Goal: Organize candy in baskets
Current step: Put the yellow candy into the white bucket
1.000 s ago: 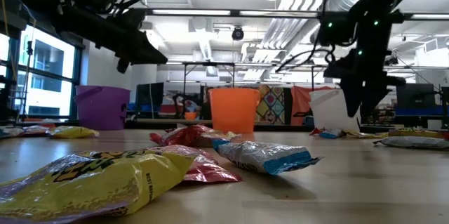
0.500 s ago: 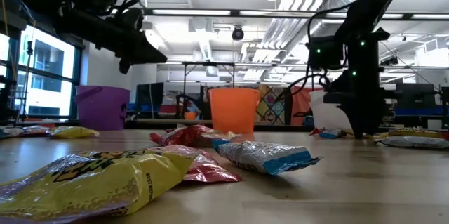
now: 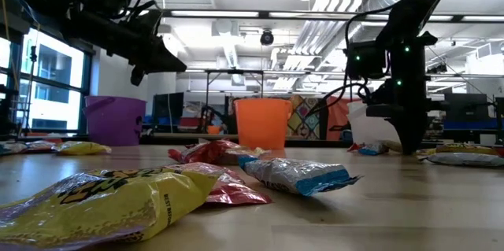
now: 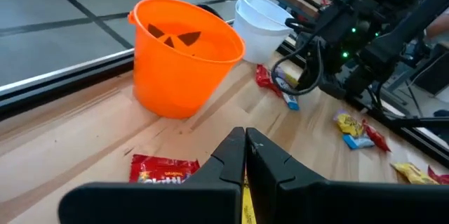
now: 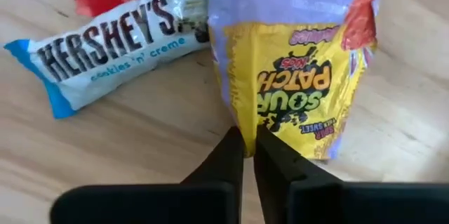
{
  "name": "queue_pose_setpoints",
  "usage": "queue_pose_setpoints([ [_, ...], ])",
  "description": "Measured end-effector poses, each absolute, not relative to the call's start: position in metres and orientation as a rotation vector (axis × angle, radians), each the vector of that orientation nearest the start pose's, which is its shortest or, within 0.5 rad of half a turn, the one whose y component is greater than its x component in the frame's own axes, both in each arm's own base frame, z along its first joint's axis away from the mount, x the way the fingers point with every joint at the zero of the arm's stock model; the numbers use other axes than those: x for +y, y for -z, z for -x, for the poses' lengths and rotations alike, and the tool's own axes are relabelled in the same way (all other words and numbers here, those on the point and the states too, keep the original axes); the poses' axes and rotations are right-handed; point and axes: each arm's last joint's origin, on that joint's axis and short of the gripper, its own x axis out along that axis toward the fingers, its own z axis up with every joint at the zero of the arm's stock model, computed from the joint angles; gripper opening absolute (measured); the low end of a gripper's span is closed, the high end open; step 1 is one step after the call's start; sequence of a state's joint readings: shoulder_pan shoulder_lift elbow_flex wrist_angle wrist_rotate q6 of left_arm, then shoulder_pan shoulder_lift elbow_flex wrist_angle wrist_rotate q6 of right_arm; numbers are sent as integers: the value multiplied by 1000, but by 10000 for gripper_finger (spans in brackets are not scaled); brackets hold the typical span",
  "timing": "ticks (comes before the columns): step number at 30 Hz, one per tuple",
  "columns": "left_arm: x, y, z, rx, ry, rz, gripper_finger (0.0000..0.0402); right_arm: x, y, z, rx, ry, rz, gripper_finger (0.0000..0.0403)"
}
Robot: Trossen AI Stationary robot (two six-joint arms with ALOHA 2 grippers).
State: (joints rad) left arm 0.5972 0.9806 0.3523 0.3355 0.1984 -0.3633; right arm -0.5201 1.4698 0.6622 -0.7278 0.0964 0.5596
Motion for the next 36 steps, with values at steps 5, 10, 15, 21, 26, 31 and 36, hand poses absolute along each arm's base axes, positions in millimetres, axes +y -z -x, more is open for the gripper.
queue_pose_setpoints([
  [5, 107, -200, -167, 193, -454, 487, 0, -94, -155, -177, 1280, 715, -915, 9],
  [10, 108, -200, -167, 183, -488, 508, 0, -82, -181, -174, 1137, 607, -997, 6],
  [15, 107, -200, -168, 180, -510, 503, 0, -76, -211, -171, 892, 548, -1015, 4],
  [21, 107, -199, -168, 180, -515, 503, 0, -86, -255, -167, 585, 684, -937, 2],
  [26, 107, -199, -167, 181, -516, 504, 0, -115, -298, -166, 499, 829, -809, 1],
  [31, 107, -199, -167, 181, -516, 503, 0, -160, -308, -152, 647, 988, -881, 1],
  [36, 107, -199, -167, 182, -516, 503, 0, -202, -294, -144, 838, 1001, -983, 1],
])
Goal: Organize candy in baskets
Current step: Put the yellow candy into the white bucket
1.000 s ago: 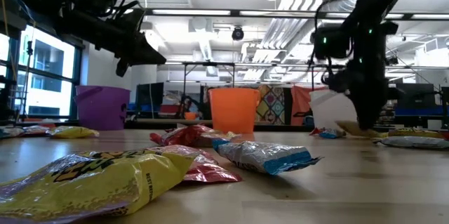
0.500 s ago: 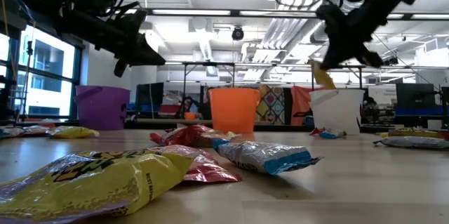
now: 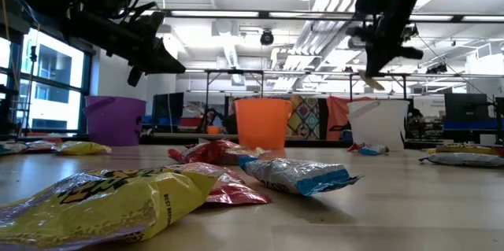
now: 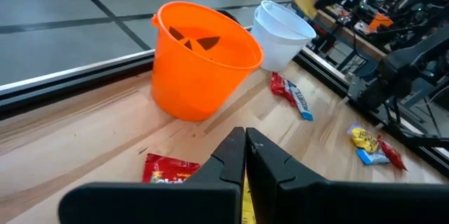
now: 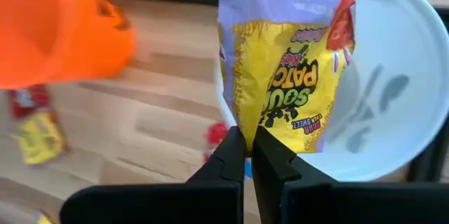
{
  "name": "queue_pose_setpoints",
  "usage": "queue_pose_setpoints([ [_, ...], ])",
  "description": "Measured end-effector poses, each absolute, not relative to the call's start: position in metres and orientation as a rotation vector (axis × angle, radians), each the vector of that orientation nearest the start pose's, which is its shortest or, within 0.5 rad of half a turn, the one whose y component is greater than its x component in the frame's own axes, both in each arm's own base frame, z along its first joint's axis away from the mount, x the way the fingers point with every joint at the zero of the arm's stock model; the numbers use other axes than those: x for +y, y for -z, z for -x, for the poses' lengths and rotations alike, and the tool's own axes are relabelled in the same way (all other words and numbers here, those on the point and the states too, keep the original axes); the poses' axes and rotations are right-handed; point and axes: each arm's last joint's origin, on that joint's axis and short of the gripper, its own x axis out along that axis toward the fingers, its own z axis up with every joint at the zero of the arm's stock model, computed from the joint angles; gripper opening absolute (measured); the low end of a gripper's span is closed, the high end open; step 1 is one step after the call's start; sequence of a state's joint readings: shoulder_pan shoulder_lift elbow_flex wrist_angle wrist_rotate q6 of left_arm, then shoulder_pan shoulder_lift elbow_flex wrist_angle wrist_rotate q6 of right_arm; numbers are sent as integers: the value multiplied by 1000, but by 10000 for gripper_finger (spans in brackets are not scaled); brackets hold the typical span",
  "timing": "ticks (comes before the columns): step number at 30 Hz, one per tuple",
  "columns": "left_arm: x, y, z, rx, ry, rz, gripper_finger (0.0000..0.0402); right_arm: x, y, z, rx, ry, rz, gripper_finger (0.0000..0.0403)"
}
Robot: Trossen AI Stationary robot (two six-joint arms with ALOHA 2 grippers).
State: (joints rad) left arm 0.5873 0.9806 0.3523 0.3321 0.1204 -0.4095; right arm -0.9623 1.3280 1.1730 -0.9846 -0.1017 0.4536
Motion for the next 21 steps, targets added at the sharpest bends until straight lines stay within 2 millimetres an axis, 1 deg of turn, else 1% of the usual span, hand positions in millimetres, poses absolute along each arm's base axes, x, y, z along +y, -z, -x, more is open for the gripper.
queue_pose_setpoints([
  [7, 107, -199, -167, 189, -517, 504, 0, -251, -263, -148, 1010, 1004, -1020, 0],
  [10, 107, -199, -167, 189, -517, 504, 0, -267, -250, -150, 1076, 1000, -1045, 0],
  [14, 107, -199, -167, 190, -517, 503, 0, -278, -232, -154, 1164, 977, -1071, 0],
  [19, 107, -199, -167, 191, -516, 494, 0, -284, -213, -157, 1229, 959, -1095, 0],
  [21, 107, -199, -167, 192, -515, 494, 0, -286, -209, -157, 1244, 954, -1099, 0],
])
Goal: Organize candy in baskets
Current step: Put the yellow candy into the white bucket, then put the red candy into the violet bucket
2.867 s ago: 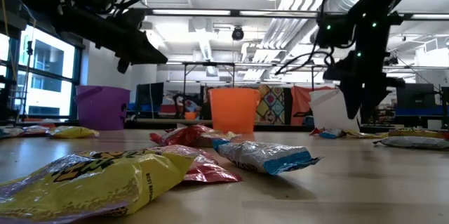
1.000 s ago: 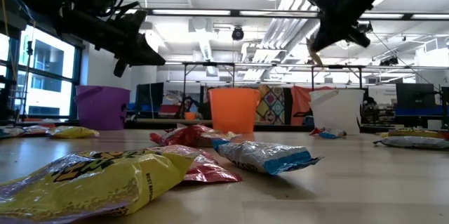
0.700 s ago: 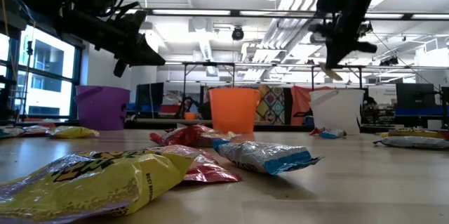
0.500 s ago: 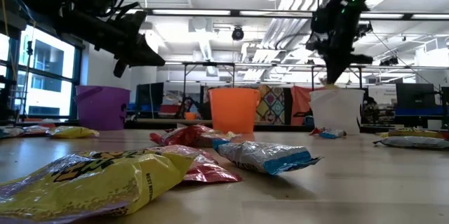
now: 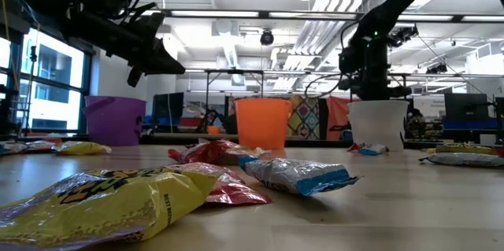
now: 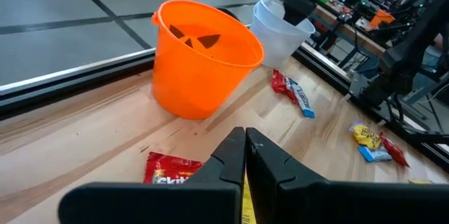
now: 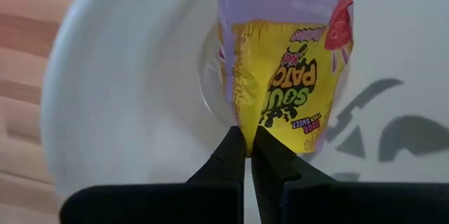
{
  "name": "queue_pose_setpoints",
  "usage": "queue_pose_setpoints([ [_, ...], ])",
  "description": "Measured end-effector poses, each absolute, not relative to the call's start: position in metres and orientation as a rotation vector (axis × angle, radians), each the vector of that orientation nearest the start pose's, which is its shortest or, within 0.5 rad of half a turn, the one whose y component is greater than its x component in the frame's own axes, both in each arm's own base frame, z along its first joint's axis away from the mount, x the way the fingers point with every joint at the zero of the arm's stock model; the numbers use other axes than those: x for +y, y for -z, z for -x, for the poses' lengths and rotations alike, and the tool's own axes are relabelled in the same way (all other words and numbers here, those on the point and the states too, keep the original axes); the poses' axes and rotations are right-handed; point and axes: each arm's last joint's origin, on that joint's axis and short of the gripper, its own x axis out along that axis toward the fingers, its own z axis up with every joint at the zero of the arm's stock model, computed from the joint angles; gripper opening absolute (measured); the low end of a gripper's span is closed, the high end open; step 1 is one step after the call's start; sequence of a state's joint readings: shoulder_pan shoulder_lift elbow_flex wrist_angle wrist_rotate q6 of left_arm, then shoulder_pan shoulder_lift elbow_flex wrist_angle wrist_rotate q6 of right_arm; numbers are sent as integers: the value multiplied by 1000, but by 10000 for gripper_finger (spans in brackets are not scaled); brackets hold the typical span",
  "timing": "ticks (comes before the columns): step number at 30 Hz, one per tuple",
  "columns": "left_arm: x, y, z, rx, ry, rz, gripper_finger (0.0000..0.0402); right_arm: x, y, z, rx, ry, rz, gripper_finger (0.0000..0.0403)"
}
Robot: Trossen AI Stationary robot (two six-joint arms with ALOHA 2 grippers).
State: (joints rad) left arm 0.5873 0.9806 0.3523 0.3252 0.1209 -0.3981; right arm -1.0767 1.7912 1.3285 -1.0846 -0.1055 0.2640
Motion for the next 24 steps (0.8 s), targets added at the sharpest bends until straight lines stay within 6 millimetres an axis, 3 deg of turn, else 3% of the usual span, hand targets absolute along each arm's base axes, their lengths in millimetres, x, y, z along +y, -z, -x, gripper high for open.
queue_pose_setpoints([
  [7, 107, -199, -167, 193, -510, 494, 0, -288, -201, -158, 1269, 951, -1115, 12],
  [17, 105, -194, -167, 255, -469, 505, 0, -285, -200, -158, 1295, 959, -1145, 105],
  [24, 104, -192, -166, 274, -441, 501, 0, -274, -224, -155, 1260, 942, -1095, 125],
])
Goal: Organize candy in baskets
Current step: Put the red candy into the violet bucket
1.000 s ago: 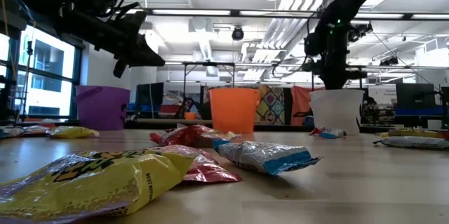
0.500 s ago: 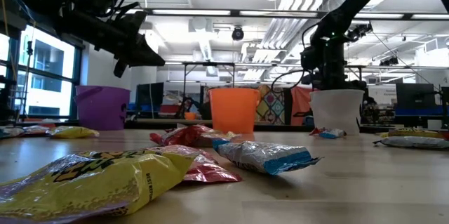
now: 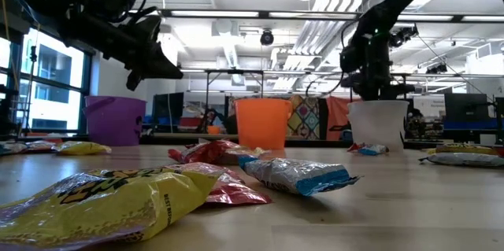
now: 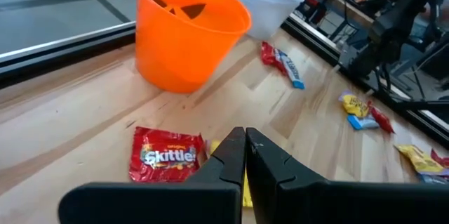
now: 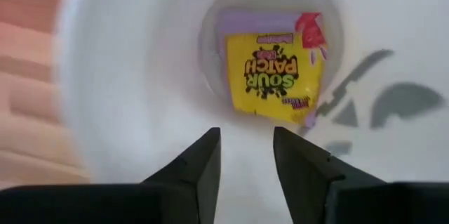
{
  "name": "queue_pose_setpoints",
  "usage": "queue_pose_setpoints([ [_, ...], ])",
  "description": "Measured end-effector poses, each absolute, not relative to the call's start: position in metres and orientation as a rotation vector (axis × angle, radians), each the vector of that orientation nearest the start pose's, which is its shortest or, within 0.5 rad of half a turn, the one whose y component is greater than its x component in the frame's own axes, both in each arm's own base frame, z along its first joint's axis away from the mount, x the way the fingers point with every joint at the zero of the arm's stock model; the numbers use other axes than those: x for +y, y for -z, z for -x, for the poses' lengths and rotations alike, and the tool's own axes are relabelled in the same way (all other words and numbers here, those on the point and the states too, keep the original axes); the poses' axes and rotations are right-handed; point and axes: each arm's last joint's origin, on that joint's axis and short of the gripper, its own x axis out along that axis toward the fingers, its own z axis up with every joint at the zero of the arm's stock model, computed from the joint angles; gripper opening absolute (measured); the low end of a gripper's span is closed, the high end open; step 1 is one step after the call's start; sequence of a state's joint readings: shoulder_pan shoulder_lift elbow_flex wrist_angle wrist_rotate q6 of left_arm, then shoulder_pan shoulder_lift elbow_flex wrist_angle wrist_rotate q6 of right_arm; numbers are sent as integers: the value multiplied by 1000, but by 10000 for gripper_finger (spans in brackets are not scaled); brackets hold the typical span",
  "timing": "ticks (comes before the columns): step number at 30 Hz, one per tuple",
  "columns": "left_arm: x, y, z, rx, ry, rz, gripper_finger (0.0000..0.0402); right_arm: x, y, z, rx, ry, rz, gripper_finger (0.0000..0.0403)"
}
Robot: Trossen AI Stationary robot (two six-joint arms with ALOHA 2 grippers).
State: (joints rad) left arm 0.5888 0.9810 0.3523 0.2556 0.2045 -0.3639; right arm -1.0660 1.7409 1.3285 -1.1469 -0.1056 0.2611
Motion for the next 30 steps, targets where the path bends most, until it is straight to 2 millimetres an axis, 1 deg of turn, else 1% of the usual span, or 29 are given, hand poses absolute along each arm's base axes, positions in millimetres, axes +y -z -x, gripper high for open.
queue_pose_setpoints([
  [2, 104, -192, -166, 277, -441, 499, 0, -267, -239, -153, 1221, 952, -1061, 114],
  [4, 104, -192, -166, 277, -442, 495, 0, -259, -253, -151, 1188, 963, -1020, 94],
  [9, 107, -192, -164, 281, -416, 499, 0, -232, -286, -157, 1100, 920, -905, 17],
  [10, 108, -192, -163, 281, -404, 504, 0, -226, -292, -160, 1083, 898, -870, 9],
  [12, 109, -192, -162, 287, -371, 517, 0, -214, -303, -167, 1045, 858, -805, 9],
  [15, 110, -198, -163, 372, -332, 500, 0, -197, -317, -177, 974, 802, -721, 10],
  [17, 111, -208, -164, 450, -316, 457, 0, -188, -326, -184, 913, 768, -668, 3],
  [21, 110, -231, -163, 592, -278, 388, 0, -176, -339, -198, 797, 664, -602, 2],
  [23, 108, -243, -162, 657, -258, 381, 0, -171, -343, -204, 754, 617, -578, 1],
  [26, 101, -256, -159, 762, -240, 437, 0, -165, -345, -212, 733, 564, -549, 1],
  [30, 84, -261, -153, 932, -224, 499, 0, -159, -346, -218, 734, 524, -512, 0],
])
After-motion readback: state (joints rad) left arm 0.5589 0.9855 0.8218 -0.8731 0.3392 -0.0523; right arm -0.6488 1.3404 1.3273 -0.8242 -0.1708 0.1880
